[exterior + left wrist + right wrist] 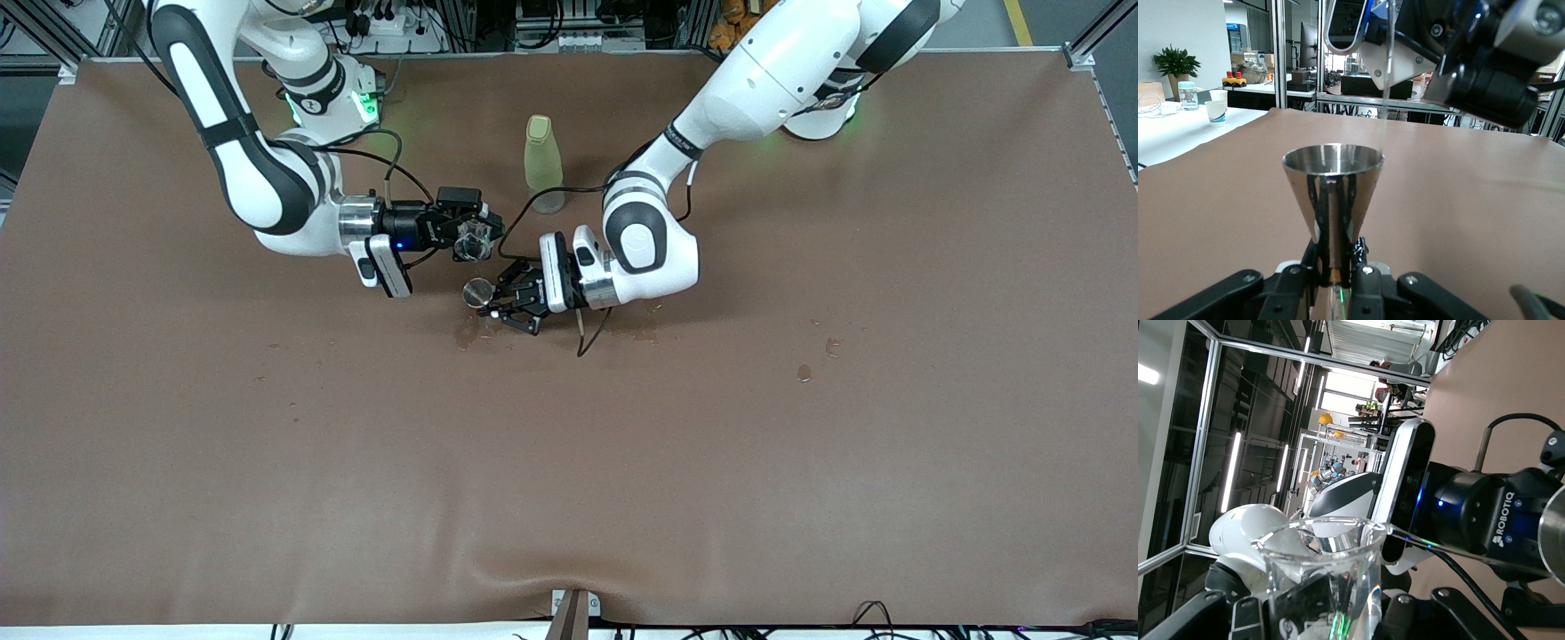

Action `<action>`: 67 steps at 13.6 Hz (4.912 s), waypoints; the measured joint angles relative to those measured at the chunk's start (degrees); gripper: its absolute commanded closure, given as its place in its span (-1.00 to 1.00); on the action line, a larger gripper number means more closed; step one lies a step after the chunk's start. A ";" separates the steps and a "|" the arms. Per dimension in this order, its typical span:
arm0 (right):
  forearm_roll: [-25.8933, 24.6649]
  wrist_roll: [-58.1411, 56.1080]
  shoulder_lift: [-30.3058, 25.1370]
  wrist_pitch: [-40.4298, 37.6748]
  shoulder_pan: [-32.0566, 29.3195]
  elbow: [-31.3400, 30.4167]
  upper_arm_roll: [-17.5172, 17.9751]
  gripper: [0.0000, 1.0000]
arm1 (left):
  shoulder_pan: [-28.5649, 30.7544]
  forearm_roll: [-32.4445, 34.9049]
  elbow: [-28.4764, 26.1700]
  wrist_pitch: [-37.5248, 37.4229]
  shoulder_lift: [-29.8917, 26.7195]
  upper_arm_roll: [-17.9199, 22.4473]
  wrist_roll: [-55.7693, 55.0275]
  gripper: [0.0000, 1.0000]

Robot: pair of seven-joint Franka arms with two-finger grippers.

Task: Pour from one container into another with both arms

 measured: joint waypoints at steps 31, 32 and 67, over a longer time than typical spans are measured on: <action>3.81 21.85 0.00 0.24 -0.04 -0.05 -0.24 1.00 | 0.13 0.00 -0.60 0.10 0.00 0.04 -0.13 1.00; 4.11 22.87 0.00 0.24 -0.05 -0.05 -0.24 1.00 | 0.13 0.00 -0.63 0.10 0.00 0.04 -0.13 1.00; -29.10 -44.72 1.25 -20.58 -15.13 10.32 -21.04 1.00 | 20.04 16.83 -29.12 -19.50 -17.44 -0.69 1.04 1.00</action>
